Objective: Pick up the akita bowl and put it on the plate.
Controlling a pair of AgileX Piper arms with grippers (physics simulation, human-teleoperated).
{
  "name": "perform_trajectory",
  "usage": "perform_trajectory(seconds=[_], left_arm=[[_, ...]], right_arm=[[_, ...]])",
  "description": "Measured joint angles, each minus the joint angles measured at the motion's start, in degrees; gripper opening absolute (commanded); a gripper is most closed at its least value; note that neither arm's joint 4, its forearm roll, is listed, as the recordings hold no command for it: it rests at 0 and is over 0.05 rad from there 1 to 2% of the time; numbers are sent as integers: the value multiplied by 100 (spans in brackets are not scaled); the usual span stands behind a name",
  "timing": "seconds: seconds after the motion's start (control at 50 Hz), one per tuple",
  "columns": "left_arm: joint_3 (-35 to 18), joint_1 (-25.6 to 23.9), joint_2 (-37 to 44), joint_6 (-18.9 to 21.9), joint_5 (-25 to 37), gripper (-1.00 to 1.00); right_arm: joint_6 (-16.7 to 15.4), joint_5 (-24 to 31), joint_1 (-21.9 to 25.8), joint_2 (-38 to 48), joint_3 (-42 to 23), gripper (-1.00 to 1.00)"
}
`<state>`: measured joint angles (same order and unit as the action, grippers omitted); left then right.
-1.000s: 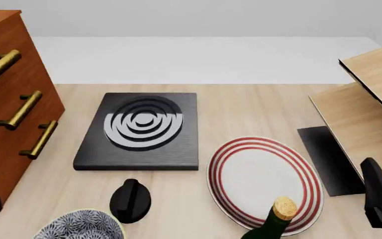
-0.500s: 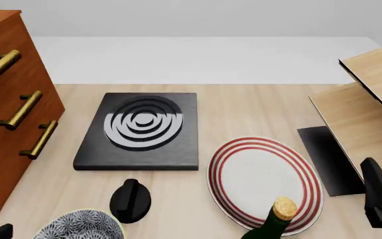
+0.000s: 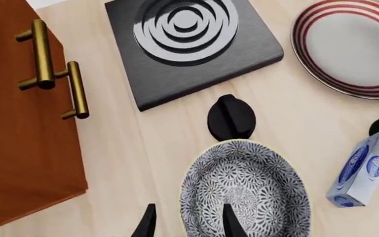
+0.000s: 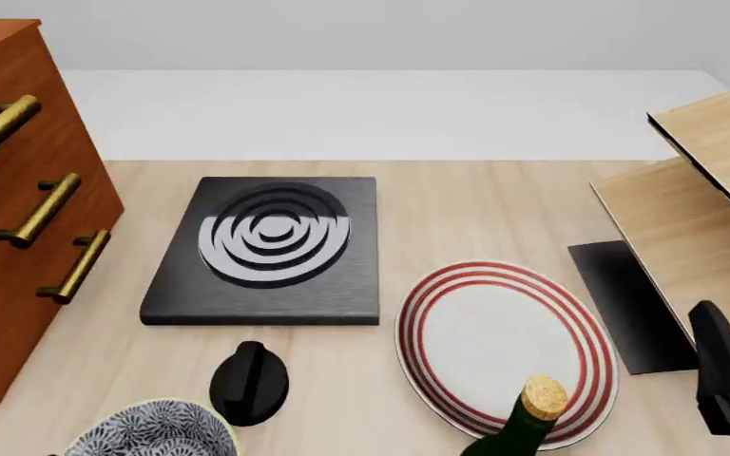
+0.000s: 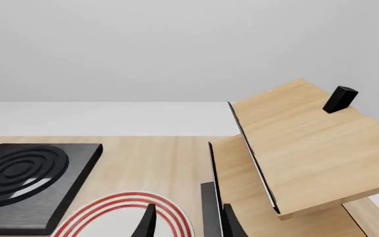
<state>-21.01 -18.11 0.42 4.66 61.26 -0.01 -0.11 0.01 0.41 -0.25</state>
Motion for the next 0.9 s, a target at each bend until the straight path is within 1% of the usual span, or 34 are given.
perform_trajectory(seconds=[0.34, 0.9], left_arm=[[353, -22, 38, 36, -199, 100], [970, 54, 113, 271, -630, 100]], right_arm=[[0, 0, 0, 0, 0, 100], [0, 0, 0, 0, 0, 100]])
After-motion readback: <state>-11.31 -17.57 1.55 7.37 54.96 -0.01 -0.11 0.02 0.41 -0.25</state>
